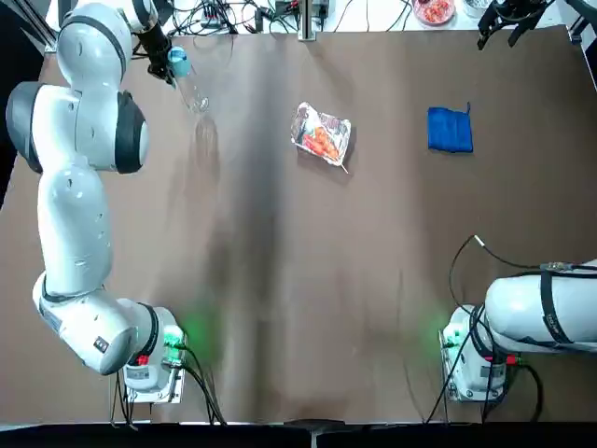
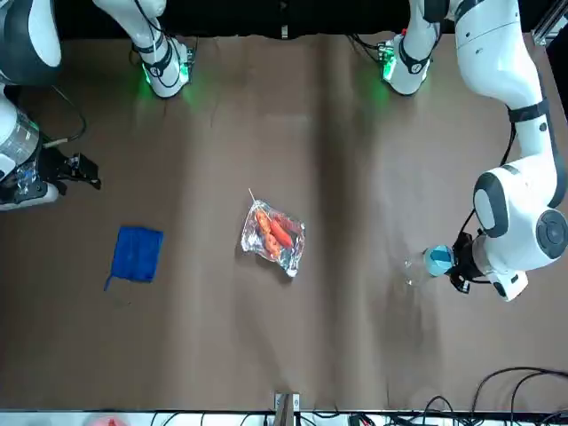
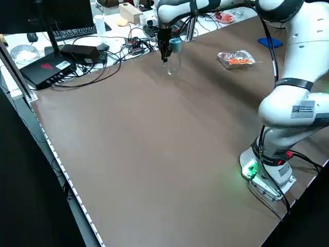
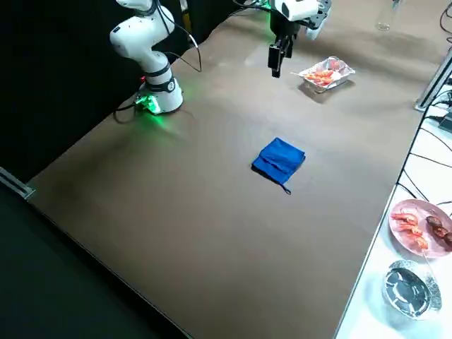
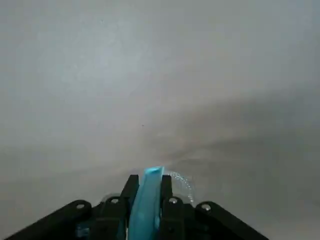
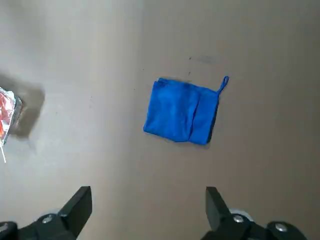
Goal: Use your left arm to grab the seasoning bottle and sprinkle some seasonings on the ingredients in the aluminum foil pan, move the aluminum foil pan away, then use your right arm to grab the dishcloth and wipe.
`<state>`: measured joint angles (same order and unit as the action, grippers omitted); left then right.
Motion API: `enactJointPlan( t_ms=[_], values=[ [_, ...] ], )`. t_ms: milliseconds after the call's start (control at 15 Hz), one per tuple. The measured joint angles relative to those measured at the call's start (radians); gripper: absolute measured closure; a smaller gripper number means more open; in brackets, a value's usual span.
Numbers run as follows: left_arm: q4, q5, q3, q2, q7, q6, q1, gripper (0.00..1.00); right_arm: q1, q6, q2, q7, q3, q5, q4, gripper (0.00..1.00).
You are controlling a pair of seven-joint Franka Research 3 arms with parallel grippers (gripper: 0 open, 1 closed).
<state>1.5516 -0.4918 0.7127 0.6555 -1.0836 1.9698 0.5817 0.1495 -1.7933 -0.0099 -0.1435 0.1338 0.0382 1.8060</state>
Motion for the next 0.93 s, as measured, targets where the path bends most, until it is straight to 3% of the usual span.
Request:
enactJointPlan(
  t_ms=[400,933],
  values=[
    [0.084,0.000,-0.003,0.000,-0.040,0.089,0.026,0.77,0.000,0.000,0.000,0.000,0.000,0.000,0.000,0.00],
    [0.115,0.000,-0.016,0.009,-0.042,0.115,0.032,0.77,0.000,0.000,0.000,0.000,0.000,0.000,0.000,0.00]
  ],
)
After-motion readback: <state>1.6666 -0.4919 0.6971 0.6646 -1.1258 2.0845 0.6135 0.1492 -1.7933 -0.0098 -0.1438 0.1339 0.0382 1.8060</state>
